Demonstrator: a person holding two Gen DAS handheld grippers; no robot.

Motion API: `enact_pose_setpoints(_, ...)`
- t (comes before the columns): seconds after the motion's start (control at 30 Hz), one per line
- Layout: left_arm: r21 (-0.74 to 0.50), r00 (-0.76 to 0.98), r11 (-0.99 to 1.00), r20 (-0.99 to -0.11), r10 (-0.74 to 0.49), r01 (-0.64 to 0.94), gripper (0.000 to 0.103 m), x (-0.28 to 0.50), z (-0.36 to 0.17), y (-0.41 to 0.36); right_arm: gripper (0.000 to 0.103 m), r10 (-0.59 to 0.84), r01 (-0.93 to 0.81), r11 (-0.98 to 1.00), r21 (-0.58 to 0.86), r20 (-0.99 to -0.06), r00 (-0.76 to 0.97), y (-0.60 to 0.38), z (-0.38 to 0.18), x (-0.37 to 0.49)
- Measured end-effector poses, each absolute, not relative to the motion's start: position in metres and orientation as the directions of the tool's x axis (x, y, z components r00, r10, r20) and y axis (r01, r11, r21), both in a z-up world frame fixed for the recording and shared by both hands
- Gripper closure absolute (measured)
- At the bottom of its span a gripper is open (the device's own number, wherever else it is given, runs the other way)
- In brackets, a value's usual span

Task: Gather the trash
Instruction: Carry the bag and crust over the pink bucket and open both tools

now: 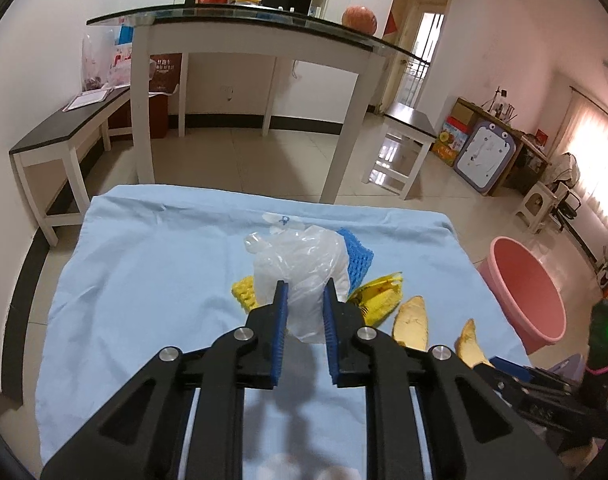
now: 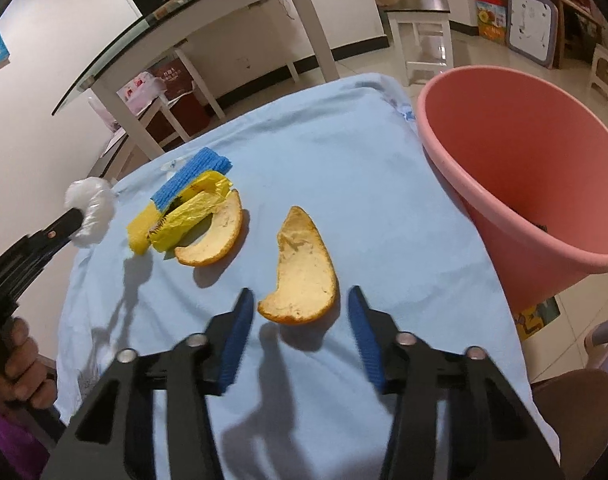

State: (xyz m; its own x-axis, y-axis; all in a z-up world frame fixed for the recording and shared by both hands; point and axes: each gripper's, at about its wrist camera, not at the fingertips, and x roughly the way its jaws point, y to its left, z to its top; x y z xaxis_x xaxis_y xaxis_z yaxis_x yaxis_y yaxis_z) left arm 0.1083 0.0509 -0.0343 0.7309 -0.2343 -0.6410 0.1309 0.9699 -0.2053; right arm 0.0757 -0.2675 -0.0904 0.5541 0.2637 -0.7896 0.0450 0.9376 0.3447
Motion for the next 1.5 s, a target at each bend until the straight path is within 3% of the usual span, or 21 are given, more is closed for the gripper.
enact_pose_setpoints(0.03, -0.204, 0.732, 0.970, -0.640, -0.234, 0.131, 0.086, 0.105, -0.034, 0.051, 0.070, 0.274, 0.044, 0.933, 0.356, -0.787, 0.553, -0.269, -0.091, 0.076)
enact_pose_setpoints(0.17, -0.200, 0.737, 0.971, -0.635, -0.232, 0.133, 0.086, 0.094, -0.029, 0.052, 0.080, 0.282, 0.052, 0.926, 0.374, -0.776, 0.564, -0.273, -0.090, 0.071)
enact_pose_setpoints(0.37, -0.211, 0.741, 0.968, -0.626, -0.241, 0.136, 0.086, 0.080, -0.021, 0.052, 0.084, 0.288, 0.056, 0.918, 0.393, -0.757, 0.586, -0.279, -0.087, 0.057)
enact_pose_setpoints(0.87, -0.194, 0.737, 0.958, -0.613, -0.285, 0.209, 0.086, 0.054, -0.009, 0.013, 0.087, 0.305, 0.043, 0.891, 0.453, -0.664, 0.683, -0.307, -0.058, 0.021)
enact_pose_setpoints(1.5, -0.195, 0.661, 0.863, -0.573, -0.485, 0.466, 0.086, 0.070, 0.009, -0.125, 0.087, 0.106, 0.222, 0.873, 0.434, -0.613, 0.783, -0.423, -0.034, 0.014)
